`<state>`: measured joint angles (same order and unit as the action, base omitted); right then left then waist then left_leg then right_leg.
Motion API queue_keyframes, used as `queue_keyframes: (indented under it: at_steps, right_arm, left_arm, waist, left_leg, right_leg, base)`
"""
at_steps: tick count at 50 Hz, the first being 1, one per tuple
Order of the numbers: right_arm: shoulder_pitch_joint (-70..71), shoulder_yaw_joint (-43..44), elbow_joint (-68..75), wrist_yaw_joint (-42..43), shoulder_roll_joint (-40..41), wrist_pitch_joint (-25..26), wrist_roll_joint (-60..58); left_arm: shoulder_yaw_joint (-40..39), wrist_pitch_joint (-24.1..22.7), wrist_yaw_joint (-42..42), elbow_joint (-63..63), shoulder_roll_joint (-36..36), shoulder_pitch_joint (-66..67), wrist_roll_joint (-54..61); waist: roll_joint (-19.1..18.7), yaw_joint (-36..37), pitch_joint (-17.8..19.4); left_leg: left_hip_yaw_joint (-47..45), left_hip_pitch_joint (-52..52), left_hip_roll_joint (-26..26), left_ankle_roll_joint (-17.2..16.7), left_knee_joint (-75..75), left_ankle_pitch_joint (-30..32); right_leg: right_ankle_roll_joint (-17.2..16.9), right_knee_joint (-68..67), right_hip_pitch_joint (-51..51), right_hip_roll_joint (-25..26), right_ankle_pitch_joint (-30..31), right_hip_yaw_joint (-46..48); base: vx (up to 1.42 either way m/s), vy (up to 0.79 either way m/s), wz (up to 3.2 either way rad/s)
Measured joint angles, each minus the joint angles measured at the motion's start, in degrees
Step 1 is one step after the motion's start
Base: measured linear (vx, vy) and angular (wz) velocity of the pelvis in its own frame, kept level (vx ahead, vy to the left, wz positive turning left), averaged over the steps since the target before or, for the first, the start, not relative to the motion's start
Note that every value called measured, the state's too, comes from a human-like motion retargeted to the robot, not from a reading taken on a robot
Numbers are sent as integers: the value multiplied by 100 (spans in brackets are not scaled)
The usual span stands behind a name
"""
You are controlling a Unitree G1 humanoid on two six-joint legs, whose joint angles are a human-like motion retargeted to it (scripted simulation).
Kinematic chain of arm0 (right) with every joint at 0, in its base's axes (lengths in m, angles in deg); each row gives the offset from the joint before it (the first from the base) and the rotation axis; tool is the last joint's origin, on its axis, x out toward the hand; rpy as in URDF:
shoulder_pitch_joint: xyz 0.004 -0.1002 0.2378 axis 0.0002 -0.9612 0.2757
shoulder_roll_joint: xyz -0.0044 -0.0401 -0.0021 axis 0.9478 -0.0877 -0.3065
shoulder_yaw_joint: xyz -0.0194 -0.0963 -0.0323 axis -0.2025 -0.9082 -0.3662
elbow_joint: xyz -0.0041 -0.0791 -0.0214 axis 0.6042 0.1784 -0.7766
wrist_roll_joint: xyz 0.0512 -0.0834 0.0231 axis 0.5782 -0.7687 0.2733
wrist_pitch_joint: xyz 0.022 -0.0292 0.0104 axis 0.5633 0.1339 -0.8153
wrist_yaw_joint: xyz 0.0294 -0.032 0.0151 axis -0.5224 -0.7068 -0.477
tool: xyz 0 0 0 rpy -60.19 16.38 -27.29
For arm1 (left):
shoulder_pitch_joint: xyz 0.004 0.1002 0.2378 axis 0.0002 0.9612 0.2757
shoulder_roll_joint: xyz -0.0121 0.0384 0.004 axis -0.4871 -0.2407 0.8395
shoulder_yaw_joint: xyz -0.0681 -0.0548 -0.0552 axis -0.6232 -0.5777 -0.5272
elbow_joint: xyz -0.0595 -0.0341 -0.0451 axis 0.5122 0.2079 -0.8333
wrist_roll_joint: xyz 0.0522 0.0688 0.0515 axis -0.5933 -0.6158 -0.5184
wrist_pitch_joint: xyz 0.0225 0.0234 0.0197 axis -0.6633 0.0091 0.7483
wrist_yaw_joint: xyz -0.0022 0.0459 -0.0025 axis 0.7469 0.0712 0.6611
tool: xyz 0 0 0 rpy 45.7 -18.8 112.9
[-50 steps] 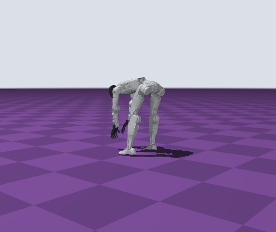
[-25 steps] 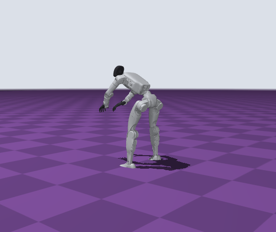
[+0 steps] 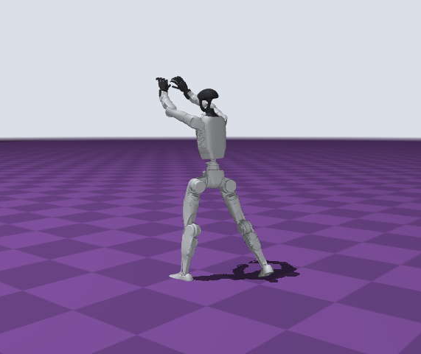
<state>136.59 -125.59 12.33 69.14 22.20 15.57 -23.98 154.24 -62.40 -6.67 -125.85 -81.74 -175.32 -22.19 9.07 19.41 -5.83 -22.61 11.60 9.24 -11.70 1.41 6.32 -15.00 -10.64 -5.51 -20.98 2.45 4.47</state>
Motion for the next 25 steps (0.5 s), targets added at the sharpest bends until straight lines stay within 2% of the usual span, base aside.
queue_keyframes:
  at_steps: [2,5,8,12,18,25]
  right_arm:
    - [-171,634,-489,-150,-113,81,-245]
    - [-823,1895,-1753,-470,-522,104,-1013]
    - [-1810,3138,-3068,-620,-925,-77,-1785]
    - [-2692,4042,-3951,-366,-1037,-46,-2394]
    - [-2994,4284,-4334,181,-1253,157,-2714]
    - [-2896,4140,-4356,279,-1386,227,-2762]
  left_arm:
    - [-583,48,-220,633,-474,237,-132]
    - [-1984,148,-358,1877,-1187,1150,-777]
    - [-3475,235,9,2898,-1486,2481,-1766]
    - [-4691,448,884,3557,-1633,3709,-2453]
    - [-5495,663,1539,3907,-1621,4492,-2670]
    - [-5696,692,1565,4145,-1638,4663,-2665]
  waist:
    - [131,-100,152]
    - [180,-278,438]
    - [98,-358,619]
    - [74,-558,652]
    - [-157,-891,628]
    - [-341,-997,494]
  left_leg:
    - [8,201,88,41,-537,-172]
    - [147,433,275,52,-1274,-401]
    - [275,536,527,6,-1703,-552]
    - [438,358,589,-74,-1181,-92]
    - [790,212,743,-212,-835,232]
    - [892,54,783,-296,-672,327]
  right_leg:
    - [0,79,-179,-98,-418,311]
    - [0,294,-554,-62,-865,551]
    - [111,172,-680,127,-1307,556]
    - [228,43,-689,340,-1660,563]
    - [299,-202,-834,697,-1862,727]
    - [342,-298,-961,806,-1911,819]
  base:
    - [-24,-35,-15]
    - [-22,-33,8]
    - [-19,-30,8]
    - [-17,-26,16]
    - [-9,-14,39]
    - [-1,-2,12]
